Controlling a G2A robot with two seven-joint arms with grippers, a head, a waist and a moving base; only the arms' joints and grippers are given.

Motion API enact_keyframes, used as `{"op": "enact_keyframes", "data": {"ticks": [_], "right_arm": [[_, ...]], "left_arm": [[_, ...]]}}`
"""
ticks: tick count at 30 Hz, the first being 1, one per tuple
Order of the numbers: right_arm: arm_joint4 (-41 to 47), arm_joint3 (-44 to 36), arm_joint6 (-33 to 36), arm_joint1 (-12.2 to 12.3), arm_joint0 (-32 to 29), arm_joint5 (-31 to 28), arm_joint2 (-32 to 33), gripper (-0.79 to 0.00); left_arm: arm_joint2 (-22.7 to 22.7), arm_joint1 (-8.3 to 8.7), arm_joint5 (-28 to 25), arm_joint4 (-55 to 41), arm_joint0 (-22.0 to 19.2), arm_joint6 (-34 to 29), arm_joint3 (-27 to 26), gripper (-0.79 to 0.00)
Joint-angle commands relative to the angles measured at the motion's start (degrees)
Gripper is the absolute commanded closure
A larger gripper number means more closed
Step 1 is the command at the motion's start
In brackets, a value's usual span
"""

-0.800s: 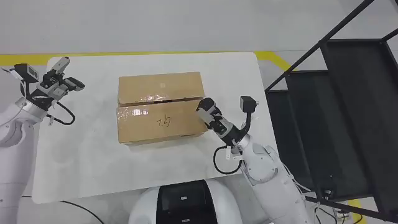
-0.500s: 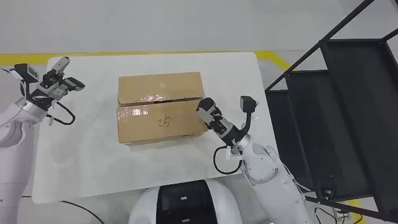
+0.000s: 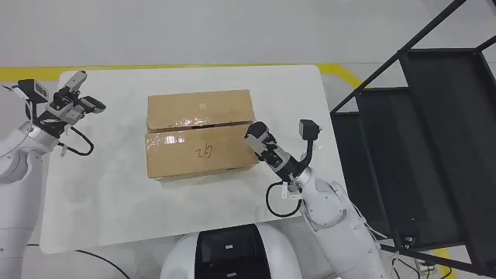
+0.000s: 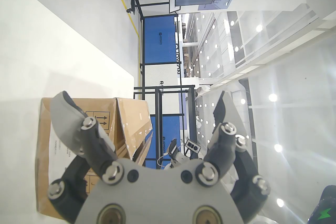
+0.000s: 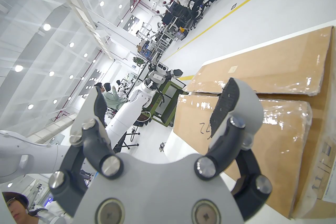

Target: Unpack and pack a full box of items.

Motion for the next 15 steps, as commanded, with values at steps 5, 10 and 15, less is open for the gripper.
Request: {"op": "enact_keyframes", "data": {"ticks": [5, 10, 15], "right_arm": [[-0.88, 0.11, 0.72, 0.09, 0.17, 0.63, 0.12, -0.785], [0.83, 1.25, 8.97, 1.10, 1.99, -0.31, 2.40, -0.785], [10.14, 4.41, 25.55, 2.92, 5.09, 0.26, 7.25, -0.785]], "left_arm": [[0.04, -0.06, -0.28, -0.35, 0.14, 0.14, -0.65, -0.785], [-0.59, 0.53, -2.71, 2.47, 0.92, -7.26, -2.53, -0.785], [-2.12, 1.68, -5.26, 4.88, 1.79, -20.16, -2.50, -0.785]]}}
